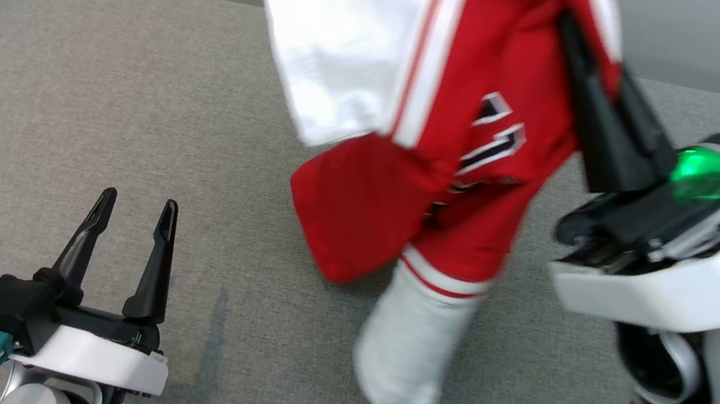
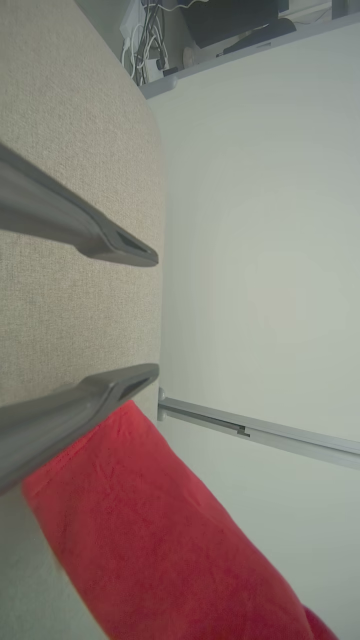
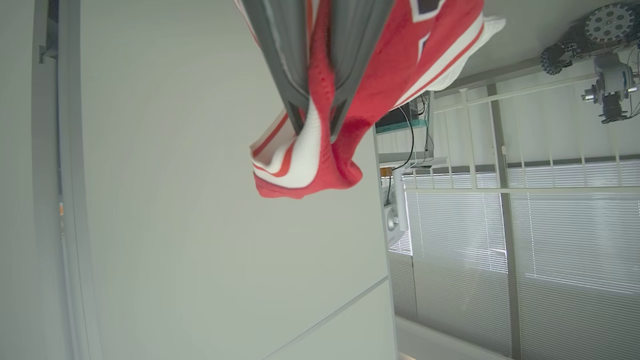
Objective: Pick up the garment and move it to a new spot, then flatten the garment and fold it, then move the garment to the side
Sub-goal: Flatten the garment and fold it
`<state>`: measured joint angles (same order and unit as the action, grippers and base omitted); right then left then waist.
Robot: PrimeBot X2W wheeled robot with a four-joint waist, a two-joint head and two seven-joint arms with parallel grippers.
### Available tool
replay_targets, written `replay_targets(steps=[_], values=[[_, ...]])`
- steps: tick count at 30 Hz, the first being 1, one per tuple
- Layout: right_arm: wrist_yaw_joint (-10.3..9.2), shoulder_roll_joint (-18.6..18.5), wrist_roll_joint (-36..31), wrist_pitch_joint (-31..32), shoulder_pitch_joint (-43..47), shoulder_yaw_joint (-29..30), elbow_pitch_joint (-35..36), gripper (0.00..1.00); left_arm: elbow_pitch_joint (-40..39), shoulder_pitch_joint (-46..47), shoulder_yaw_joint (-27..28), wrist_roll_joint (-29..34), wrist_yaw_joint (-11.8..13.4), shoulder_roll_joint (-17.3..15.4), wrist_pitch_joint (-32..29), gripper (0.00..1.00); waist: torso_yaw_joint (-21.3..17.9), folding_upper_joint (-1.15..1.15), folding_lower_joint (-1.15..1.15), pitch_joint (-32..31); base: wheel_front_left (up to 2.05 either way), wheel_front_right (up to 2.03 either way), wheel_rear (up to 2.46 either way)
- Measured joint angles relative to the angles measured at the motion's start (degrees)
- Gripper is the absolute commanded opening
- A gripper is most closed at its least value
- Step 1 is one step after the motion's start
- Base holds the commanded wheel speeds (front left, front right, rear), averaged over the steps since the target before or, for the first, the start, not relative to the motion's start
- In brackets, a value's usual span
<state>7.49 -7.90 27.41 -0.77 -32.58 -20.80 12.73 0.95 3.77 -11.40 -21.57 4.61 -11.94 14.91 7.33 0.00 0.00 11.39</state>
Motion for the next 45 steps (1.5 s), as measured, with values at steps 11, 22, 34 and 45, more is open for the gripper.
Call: replay_targets(steps=[11, 22, 34, 45], values=[[-0.02, 2.2, -0.9, 0.9, 14.7, 20.6, -10.5, 0.0, -0.5, 0.2, 0.1, 0.3, -0.1, -0.2, 0.0, 1.0, -2.6, 0.0, 0.0, 2.2, 0.0, 0.0, 0.0], [-0.02, 1.0, 1.9, -7.2, 16.9, 25.2, -30.7, 0.25, -0.3, 1.6, -0.4, 0.4, -0.6, -0.8, 0.0, 1.0, -3.6, 0.0, 0.0, 4.7, 0.0, 0.0, 0.0], [-0.01, -0.6, -1.5, -13.0, 19.2, 25.3, -28.3, 1.0, -0.1, 1.0, -0.1, 0.4, 0.0, -1.3, 0.0, 1.0, -3.9, 0.0, 0.0, 2.3, 0.0, 0.0, 0.0], [-0.01, 1.7, -13.3, -5.1, 30.3, 24.3, -10.4, 1.0, -1.4, -3.4, 0.2, 0.4, 1.3, -2.4, -0.8, 1.0, -5.3, 0.0, 0.0, -3.0, 0.0, 0.0, 0.0]])
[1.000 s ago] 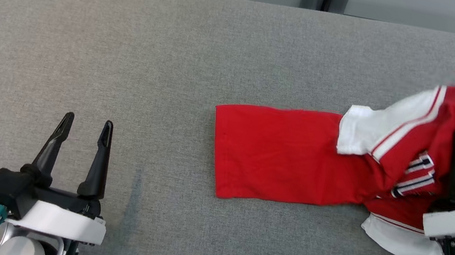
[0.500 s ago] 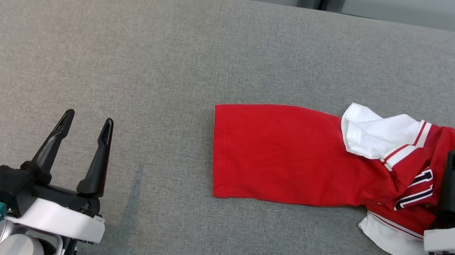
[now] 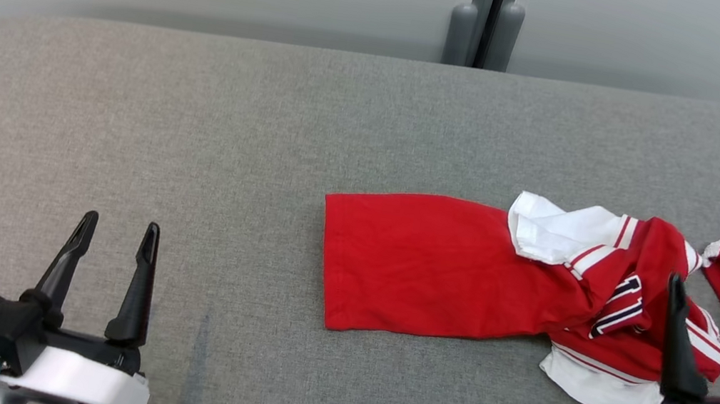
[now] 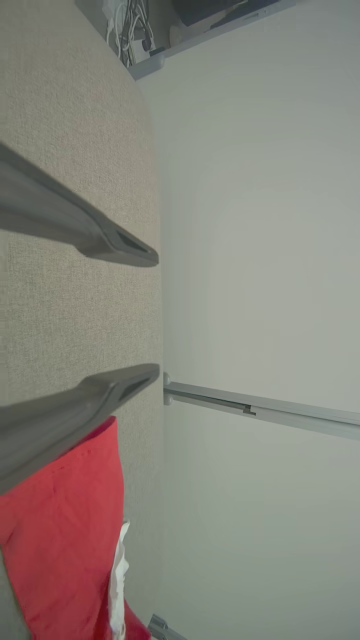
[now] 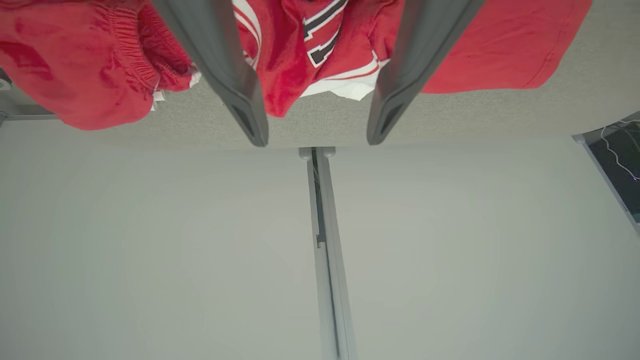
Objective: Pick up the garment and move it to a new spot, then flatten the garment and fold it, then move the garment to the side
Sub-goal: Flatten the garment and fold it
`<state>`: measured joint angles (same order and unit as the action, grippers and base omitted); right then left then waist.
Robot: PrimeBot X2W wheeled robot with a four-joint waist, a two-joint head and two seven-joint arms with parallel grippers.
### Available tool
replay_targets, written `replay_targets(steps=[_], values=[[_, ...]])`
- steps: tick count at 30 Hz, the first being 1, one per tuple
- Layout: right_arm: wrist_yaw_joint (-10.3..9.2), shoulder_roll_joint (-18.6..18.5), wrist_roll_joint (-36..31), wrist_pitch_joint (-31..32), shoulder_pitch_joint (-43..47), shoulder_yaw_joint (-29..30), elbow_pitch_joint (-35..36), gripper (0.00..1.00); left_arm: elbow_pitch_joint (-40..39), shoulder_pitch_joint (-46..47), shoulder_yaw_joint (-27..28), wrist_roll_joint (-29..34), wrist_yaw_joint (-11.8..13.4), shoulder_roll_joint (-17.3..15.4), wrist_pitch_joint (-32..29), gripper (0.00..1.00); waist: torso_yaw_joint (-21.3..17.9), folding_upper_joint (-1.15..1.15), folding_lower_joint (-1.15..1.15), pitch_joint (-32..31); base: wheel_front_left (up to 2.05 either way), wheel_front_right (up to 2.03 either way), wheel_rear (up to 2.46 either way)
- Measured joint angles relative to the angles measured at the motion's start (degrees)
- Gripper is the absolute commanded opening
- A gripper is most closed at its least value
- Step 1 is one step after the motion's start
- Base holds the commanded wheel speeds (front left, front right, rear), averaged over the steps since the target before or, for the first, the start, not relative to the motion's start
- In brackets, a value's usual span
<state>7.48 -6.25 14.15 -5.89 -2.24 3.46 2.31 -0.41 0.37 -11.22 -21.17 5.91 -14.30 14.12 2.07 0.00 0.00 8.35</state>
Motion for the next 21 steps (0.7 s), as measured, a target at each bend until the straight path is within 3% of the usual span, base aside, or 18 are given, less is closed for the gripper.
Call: replay_targets(steps=[10, 21], values=[[0.0, 2.2, -0.8, 3.3, 4.9, -0.1, 5.5, 1.0, -1.3, -1.6, -0.3, -0.1, 0.7, -0.7, -1.3, 1.0, -0.7, 0.0, 0.0, -1.7, 0.0, 0.0, 0.0], [0.0, 2.8, -0.9, 3.6, 5.0, 0.2, 6.3, 1.0, -1.8, -1.8, -0.9, -0.2, 1.0, -0.9, -2.1, 1.0, -0.5, 0.0, 0.0, -1.4, 0.0, 0.0, 0.0]])
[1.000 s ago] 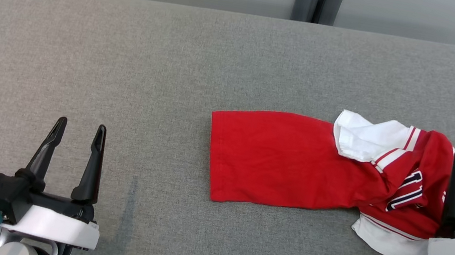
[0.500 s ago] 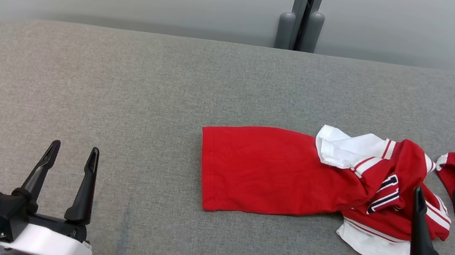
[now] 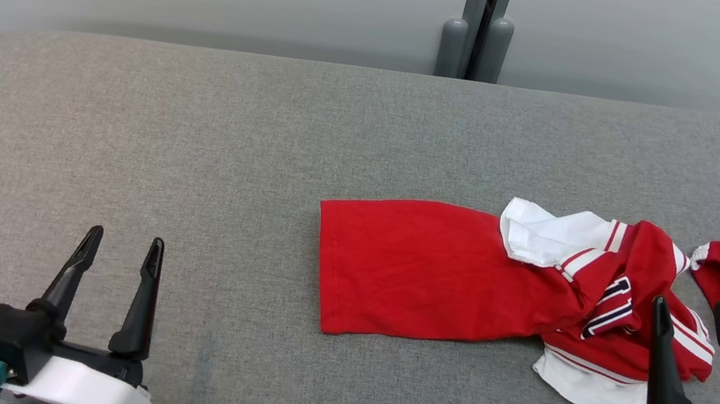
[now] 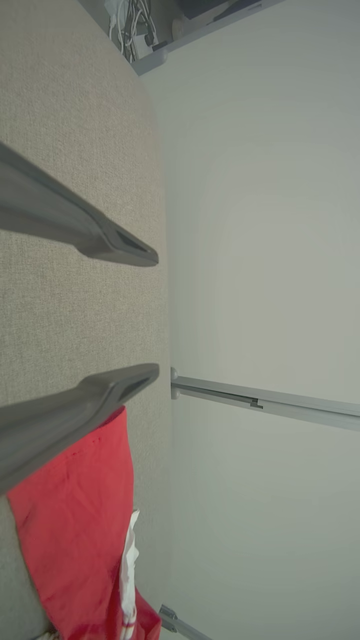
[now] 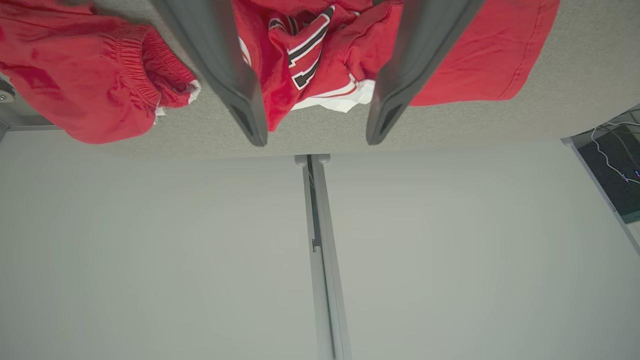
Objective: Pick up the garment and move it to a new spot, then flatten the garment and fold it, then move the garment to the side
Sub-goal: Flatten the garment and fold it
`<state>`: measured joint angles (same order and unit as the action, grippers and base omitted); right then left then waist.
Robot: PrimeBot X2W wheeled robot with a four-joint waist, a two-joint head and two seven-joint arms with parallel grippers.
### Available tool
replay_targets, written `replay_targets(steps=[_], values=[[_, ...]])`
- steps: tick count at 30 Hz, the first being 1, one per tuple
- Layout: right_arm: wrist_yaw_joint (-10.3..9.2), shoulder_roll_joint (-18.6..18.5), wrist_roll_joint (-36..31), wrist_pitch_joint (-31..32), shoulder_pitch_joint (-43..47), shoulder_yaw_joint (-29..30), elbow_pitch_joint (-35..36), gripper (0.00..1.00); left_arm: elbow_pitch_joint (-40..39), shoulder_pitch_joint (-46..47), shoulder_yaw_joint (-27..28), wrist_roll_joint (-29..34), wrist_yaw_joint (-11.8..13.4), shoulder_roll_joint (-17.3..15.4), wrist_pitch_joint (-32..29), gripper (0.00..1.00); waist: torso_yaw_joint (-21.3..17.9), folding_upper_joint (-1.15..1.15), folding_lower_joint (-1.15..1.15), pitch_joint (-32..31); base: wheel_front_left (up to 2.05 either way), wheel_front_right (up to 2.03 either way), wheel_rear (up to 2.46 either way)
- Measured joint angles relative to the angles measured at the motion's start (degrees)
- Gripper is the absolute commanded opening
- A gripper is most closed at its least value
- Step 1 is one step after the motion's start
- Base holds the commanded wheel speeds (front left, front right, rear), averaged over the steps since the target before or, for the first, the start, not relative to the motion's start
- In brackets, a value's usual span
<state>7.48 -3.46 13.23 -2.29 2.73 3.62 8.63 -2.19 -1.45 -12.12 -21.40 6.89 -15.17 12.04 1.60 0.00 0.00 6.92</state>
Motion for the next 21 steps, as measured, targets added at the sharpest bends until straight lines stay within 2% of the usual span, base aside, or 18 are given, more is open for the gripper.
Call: replay_targets(steps=[2, 5, 11, 13, 21], values=[[0.0, 0.1, 0.0, 0.0, 0.0, 0.1, 0.1, 1.0, -0.1, 0.1, -0.6, 0.0, 0.1, 0.0, -0.3, 1.0, 0.0, 0.0, 0.0, 0.1, 0.0, 0.0, 0.0], [0.0, 0.1, 0.0, 0.1, -0.2, 0.3, 0.4, 1.0, -0.1, 2.3, -3.3, 0.4, -1.8, 0.3, -1.6, 1.0, 0.0, 0.0, 0.0, 0.6, 0.0, 0.0, 0.0], [0.0, 0.3, 0.0, 0.3, -1.7, -0.9, 0.7, 1.0, 5.0, 8.0, -12.2, -0.8, -8.7, 3.4, -8.8, 1.0, -1.1, 0.0, 0.0, 2.3, 0.0, 0.0, 0.0], [0.0, 0.3, 0.1, 0.3, -2.4, -1.4, 0.4, 1.0, 8.5, 8.9, -14.6, -1.9, -10.2, 4.8, -11.2, 1.0, -1.9, 0.0, 0.0, 2.9, 0.0, 0.0, 0.0], [0.0, 0.4, 1.0, -0.7, -3.1, -1.9, -0.5, 1.0, 21.9, 12.7, -14.8, -4.9, -11.4, 7.6, -12.0, 1.0, -5.2, 0.0, 0.0, 5.1, 0.0, 0.0, 0.0]])
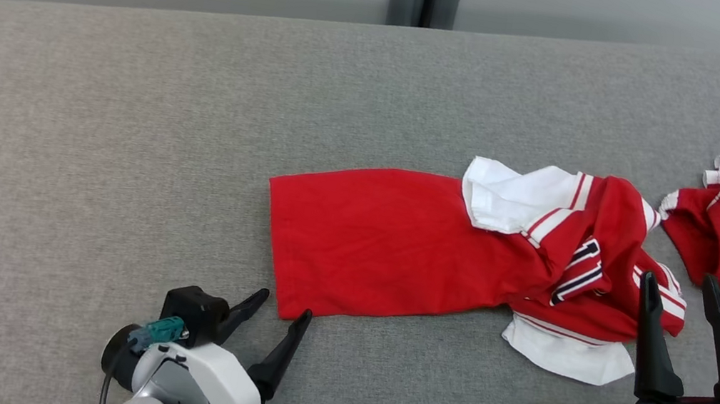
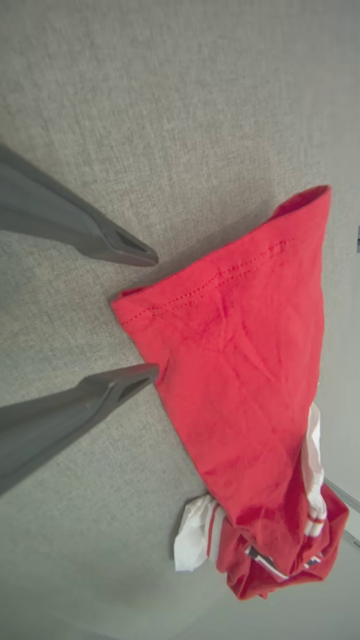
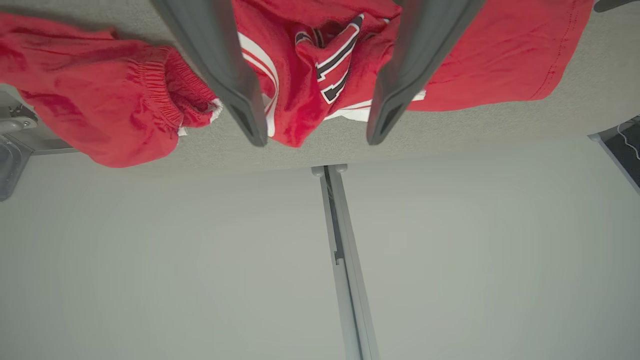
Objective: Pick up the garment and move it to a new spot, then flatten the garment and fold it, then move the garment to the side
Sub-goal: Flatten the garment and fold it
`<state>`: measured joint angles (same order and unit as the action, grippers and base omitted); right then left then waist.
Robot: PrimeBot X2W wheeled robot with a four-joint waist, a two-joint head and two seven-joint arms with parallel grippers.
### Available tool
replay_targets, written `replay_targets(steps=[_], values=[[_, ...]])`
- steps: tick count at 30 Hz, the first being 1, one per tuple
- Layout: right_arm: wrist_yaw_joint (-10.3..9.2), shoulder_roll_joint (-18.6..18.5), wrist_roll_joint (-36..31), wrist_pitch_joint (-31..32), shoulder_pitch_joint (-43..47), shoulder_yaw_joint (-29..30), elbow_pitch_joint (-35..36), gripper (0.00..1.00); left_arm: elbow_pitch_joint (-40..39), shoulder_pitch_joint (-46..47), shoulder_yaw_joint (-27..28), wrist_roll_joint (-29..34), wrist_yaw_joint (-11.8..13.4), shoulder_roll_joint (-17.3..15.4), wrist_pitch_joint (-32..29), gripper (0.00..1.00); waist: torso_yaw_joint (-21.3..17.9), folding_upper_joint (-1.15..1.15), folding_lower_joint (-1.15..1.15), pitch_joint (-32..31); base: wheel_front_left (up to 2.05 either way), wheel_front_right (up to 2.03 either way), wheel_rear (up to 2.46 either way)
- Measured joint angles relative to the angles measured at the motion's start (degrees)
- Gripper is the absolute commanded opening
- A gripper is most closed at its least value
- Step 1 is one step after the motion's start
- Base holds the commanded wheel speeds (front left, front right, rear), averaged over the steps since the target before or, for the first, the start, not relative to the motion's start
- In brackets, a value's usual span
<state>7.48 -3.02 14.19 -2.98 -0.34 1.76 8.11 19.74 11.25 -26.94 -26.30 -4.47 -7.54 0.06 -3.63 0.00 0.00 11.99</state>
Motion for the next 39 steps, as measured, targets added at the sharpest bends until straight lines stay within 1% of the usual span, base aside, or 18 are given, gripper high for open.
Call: replay_targets(steps=[6, 7, 8, 9, 14, 17, 23, 28, 32, 35, 36, 37, 38, 39], values=[[0.0, 0.1, 1.0, -0.6, -0.4, -0.2, -0.9, 1.0, 6.0, 3.3, 0.9, -1.9, -0.6, 0.9, 1.6, 1.0, -1.8, 0.0, 0.0, 1.5, 0.0, 0.0, 0.0], [0.0, 0.1, 1.1, -0.7, -0.4, -0.3, -1.0, 1.0, 6.8, 3.8, 0.9, -2.1, -1.0, 0.9, 1.7, 0.87, -2.0, 0.0, 0.0, 1.7, 0.0, 0.0, 0.0], [0.0, 0.1, 1.3, -0.8, -0.5, -0.3, -1.1, 1.0, 7.5, 4.3, 0.7, -2.4, -1.2, 0.9, 1.7, 0.4, -2.2, 0.0, 0.0, 1.9, 0.0, 0.0, 0.0], [0.0, 0.1, 1.5, -0.9, -0.6, -0.4, -1.2, 1.0, 8.1, 4.7, 0.7, -2.9, -1.6, 0.9, 1.7, 0.0, -2.4, 0.0, 0.0, 2.1, 0.0, 0.0, 0.0], [0.0, 0.2, 2.0, -1.6, -0.9, -0.3, -1.6, 1.0, 9.9, 5.8, -0.3, -3.5, -2.1, 0.5, 3.1, 0.0, -2.8, 0.0, 0.0, 2.7, 0.0, 0.0, 0.0], [0.0, 0.2, 2.6, -1.9, -0.9, -0.3, -2.0, 1.0, 10.0, 5.9, 0.4, -3.6, -2.2, -0.3, 5.0, 0.0, -2.5, 0.0, 0.0, 2.7, 0.0, 0.0, 0.0], [0.0, 0.2, 3.0, -2.3, -0.9, -0.1, -3.2, 1.0, 7.9, 4.8, 3.9, -4.8, -0.2, -3.3, 7.3, 0.0, -1.1, 0.0, 0.0, 2.4, 0.0, 0.0, 0.0], [0.0, 0.2, 3.1, -2.3, -0.9, 0.2, -3.5, 1.0, 4.3, 0.5, 6.4, -6.1, 2.2, -6.0, 7.5, 0.0, 0.2, 0.0, 0.0, 2.0, 0.0, 0.0, 0.0], [0.0, 0.2, 3.2, -2.2, -0.9, 0.8, -3.7, 1.0, 0.4, -3.2, 7.5, -6.7, 4.1, -7.1, 7.0, 0.0, 1.0, 0.0, 0.0, 1.7, 0.0, 0.0, 0.0], [0.0, 0.2, 3.4, -2.1, -0.9, 1.1, -3.7, 1.0, -1.8, -5.0, 7.3, -7.1, 4.8, -7.5, 6.0, 0.0, 1.5, 0.0, 0.0, 1.7, 0.0, 0.0, 0.0], [0.0, 0.2, 3.4, -2.0, -0.9, 1.1, -3.7, 1.0, -2.3, -5.2, 7.3, -7.1, 5.2, -7.3, 6.0, 0.19, 1.6, 0.0, 0.0, 1.7, 0.0, 0.0, 0.0], [0.0, 0.2, 3.4, -1.8, -1.0, 1.1, -3.7, 1.0, -2.7, -5.2, 7.4, -7.2, 5.6, -7.2, 6.0, 0.61, 1.7, 0.0, 0.0, 1.7, 0.0, 0.0, 0.0], [0.0, 0.2, 3.4, -1.7, -1.1, 1.1, -3.6, 1.0, -3.1, -5.2, 7.4, -7.2, 5.8, -6.9, 6.3, 1.0, 1.7, 0.0, 0.0, 1.6, 0.0, 0.0, 0.0], [0.0, 0.2, 3.4, -1.7, -1.3, 1.2, -3.5, 1.0, -3.7, -5.2, 7.6, -7.1, 6.2, -6.6, 7.1, 1.0, 1.7, 0.0, 0.0, 1.6, 0.0, 0.0, 0.0]])
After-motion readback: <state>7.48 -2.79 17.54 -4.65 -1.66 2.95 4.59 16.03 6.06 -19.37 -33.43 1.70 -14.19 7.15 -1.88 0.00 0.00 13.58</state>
